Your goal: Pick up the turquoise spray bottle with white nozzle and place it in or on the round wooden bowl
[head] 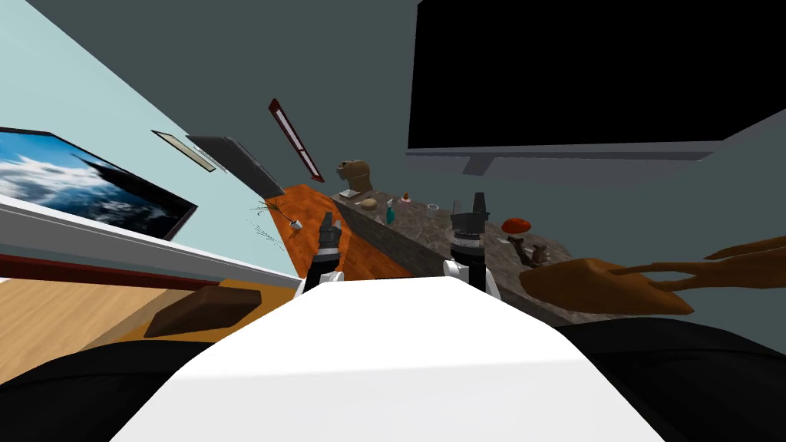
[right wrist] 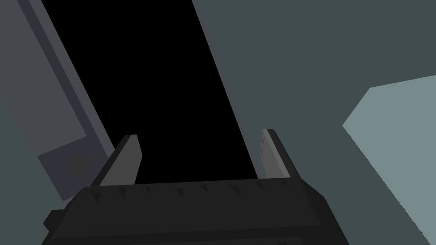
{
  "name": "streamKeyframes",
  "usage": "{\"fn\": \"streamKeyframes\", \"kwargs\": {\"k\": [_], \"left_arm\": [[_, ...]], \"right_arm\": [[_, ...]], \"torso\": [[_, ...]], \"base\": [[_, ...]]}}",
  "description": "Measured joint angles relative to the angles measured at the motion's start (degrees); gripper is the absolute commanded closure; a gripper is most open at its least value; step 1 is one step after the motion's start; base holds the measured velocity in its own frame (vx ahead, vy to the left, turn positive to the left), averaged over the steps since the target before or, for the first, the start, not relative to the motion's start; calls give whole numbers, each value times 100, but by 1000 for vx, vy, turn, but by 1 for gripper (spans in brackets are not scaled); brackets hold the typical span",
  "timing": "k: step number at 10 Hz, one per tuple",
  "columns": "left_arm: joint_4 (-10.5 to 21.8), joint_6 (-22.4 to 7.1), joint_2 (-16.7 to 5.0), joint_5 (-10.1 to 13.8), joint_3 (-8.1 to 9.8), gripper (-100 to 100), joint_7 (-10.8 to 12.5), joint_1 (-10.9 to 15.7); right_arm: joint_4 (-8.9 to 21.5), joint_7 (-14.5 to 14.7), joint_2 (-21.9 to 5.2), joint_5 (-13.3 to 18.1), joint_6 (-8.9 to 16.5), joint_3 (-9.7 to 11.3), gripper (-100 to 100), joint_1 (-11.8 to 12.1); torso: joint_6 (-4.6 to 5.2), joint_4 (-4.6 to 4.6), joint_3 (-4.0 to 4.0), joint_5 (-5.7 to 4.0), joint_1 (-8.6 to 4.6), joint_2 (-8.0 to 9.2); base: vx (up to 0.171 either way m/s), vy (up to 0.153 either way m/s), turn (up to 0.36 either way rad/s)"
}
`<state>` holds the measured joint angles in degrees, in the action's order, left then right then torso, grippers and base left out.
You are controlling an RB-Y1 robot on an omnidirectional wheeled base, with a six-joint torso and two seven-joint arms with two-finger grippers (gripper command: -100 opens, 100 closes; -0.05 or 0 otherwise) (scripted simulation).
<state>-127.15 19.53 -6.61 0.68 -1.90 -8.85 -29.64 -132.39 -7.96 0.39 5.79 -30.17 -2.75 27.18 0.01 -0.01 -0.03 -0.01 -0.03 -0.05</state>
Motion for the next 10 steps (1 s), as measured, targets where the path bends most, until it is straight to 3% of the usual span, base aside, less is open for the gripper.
{"fn": "streamKeyframes", "kwargs": {"k": [10], "left_arm": [[780, -543, -1087, -782, -152, -100, -436, 461]], "right_arm": [[0, 0, 0, 0, 0, 0, 0, 0]], "torso": [[-2, -1, -3, -1, -2, -5]], "base": [[24, -16, -165]]}}
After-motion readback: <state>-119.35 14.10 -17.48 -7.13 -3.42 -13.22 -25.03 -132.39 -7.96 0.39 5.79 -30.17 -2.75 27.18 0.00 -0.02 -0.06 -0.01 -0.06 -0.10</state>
